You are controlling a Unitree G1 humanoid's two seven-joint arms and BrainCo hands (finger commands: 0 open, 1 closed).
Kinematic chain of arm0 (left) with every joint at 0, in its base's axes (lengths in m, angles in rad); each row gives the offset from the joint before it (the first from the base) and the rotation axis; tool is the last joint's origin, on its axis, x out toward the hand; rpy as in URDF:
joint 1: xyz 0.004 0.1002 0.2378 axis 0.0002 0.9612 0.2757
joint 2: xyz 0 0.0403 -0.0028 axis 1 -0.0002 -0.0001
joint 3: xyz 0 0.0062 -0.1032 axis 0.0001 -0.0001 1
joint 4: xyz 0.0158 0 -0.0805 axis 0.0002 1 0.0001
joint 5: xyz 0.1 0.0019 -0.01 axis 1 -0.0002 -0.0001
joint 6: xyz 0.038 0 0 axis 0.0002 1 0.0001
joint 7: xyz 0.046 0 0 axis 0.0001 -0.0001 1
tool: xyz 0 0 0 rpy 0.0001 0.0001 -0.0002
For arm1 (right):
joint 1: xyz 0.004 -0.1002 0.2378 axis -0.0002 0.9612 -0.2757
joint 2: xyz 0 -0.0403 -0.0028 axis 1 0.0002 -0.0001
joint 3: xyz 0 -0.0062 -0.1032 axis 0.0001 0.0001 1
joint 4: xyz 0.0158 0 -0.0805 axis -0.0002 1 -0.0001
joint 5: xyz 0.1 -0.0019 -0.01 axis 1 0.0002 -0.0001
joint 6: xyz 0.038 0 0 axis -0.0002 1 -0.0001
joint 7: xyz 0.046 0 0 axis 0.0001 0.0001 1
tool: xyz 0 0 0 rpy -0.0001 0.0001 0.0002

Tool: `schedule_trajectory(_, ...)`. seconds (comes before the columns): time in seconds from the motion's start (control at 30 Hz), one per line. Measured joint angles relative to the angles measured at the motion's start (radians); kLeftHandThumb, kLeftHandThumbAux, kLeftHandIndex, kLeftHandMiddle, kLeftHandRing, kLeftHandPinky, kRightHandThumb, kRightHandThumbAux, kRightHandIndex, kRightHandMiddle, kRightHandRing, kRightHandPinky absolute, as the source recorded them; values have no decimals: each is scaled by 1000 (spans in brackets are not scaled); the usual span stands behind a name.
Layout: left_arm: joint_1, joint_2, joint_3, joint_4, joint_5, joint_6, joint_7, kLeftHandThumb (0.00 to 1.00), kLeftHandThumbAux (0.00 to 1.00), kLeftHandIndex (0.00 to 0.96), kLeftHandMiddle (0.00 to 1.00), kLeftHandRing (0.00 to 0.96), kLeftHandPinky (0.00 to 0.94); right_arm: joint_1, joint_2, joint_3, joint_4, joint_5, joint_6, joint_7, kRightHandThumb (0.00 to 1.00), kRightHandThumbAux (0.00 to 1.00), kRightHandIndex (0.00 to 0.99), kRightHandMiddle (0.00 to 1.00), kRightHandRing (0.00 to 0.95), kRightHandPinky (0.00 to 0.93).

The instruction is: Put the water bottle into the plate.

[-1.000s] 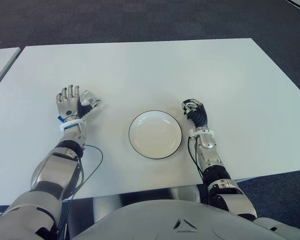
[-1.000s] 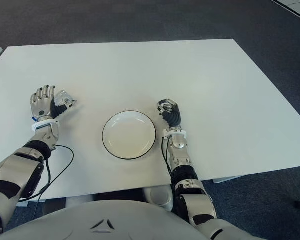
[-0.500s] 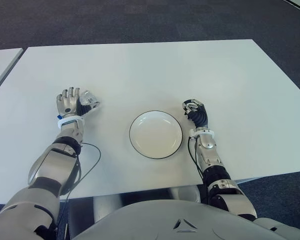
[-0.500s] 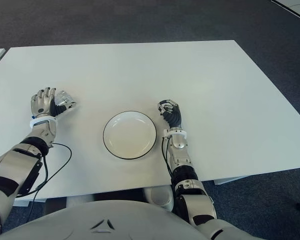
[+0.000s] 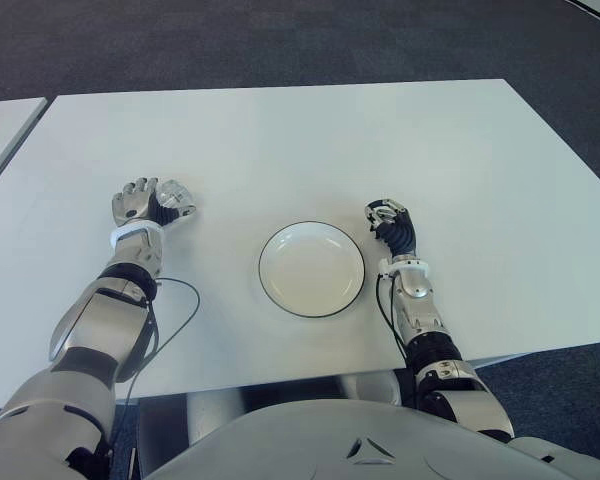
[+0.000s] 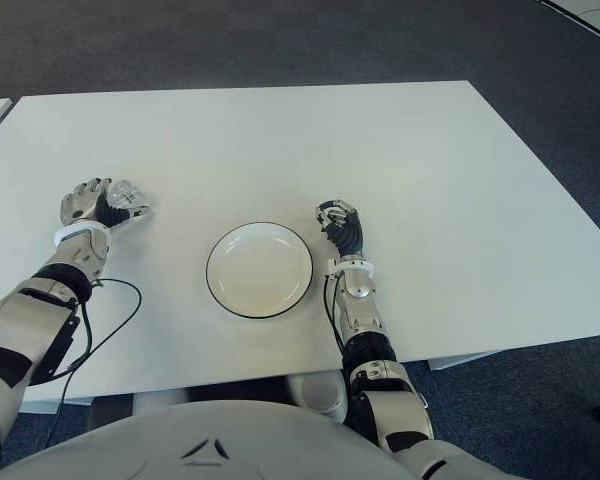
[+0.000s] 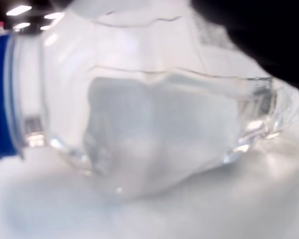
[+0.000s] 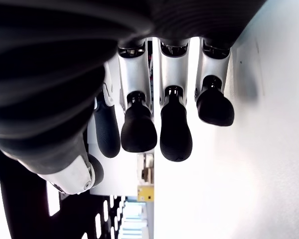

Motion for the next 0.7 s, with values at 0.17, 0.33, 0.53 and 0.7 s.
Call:
schedule_trajectory(0.17, -13, 8, 5, -9, -31, 10, -82, 606, 488, 372, 586, 600, 656, 0, 0, 0, 1, 0, 0, 0, 701, 728, 438, 825, 807, 784)
schedule_trajectory(0.33, -17, 14, 14, -15, -58, 10, -103, 708, 659, 428, 753, 784, 813, 0, 1, 0, 1, 2, 0, 1, 701, 727, 438, 826, 806, 783)
schedule_trajectory(0.53, -17, 19, 22, -16, -74, -2, -103, 729, 684, 439, 812, 839, 836, 0, 1, -1, 2, 4, 0, 4, 701, 727, 438, 827, 808, 785)
schedule_trajectory(0.7, -10, 24, 41, -16, -95, -24, -105, 736, 691, 441, 826, 851, 849, 0, 1, -1, 4, 4, 0, 4, 701, 728, 438, 828, 808, 784)
